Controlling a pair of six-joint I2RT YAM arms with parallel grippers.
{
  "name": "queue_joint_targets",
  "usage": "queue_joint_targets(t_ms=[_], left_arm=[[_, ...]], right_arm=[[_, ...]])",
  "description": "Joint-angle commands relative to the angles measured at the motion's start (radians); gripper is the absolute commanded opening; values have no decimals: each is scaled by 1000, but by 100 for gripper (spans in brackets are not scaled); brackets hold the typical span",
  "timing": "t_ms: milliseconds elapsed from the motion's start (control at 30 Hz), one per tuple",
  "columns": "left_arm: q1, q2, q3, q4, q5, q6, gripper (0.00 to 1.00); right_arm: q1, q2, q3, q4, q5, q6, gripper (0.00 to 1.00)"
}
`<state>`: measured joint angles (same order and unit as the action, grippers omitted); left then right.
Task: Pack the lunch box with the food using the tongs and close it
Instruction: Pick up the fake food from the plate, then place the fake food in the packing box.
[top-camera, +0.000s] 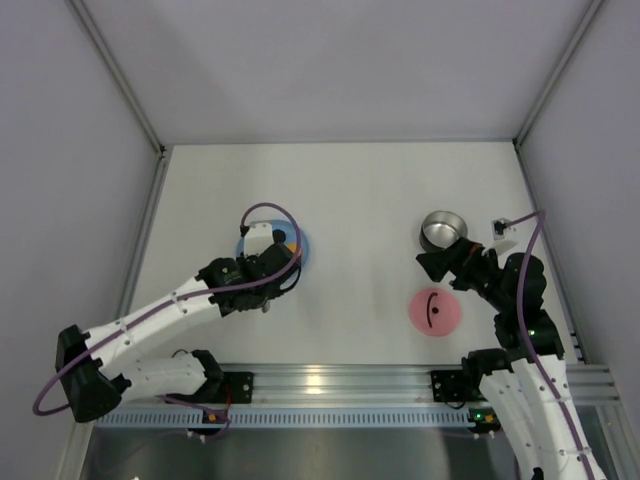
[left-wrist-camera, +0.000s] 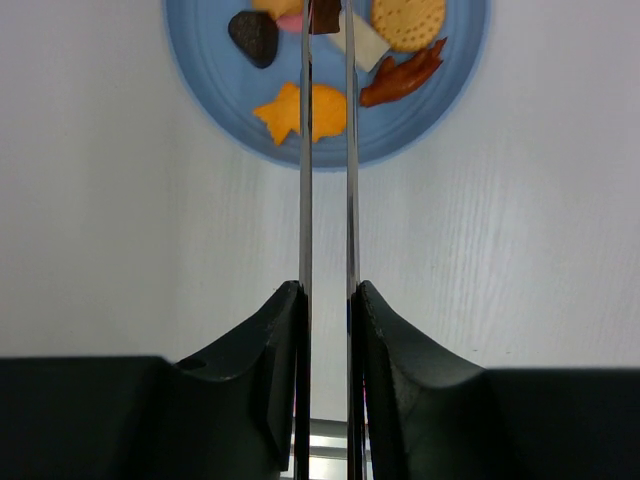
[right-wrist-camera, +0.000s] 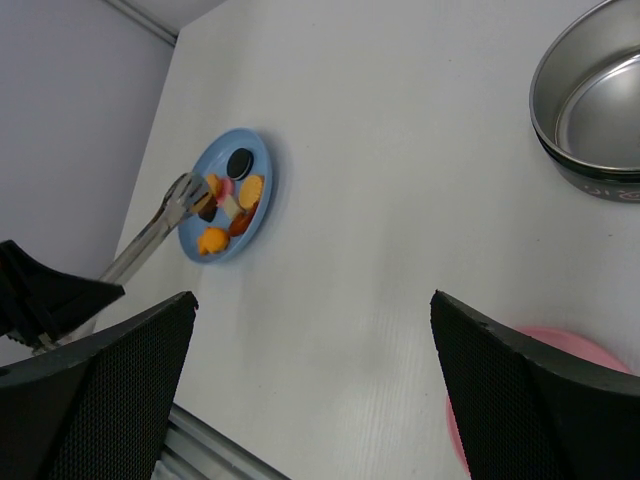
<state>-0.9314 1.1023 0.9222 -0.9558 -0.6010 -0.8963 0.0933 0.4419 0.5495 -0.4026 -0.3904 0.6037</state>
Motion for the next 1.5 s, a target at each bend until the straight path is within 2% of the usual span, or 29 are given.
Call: queue_joint_targets(t_ms=[0,167,267,400,633,800,1033,1267,1467], left_arm=[[-4,5,128,-1,-49,46,0],[-4,57,268,-1,-46,91,0],[-4,105,328,67,19,131,0],[-21,197,389,207,110,183,0],[-106,491,599,383,184,257,0],[-112,626,699,509,288,280,0],[-127,720,721,666,406,304,0],[-139,823,808,671,432,316,0],[-145,860,813,663,415,313,11]], right_arm=[[-15,8,10,65,-10,-10,99],[-14,4,23,47,-4,-22,99],[-15,-2,43,10,28,-35,100],[-15,-17,118,-79,166,-50,99],[-15,-32,236,-284,422,-90,99],[-15,-66,299,-389,530,-96,99],[-15,-95,363,-439,565,-99,99],[-15,-98,363,-447,561,-105,99],[-15,-89,360,-446,550,-113,99]])
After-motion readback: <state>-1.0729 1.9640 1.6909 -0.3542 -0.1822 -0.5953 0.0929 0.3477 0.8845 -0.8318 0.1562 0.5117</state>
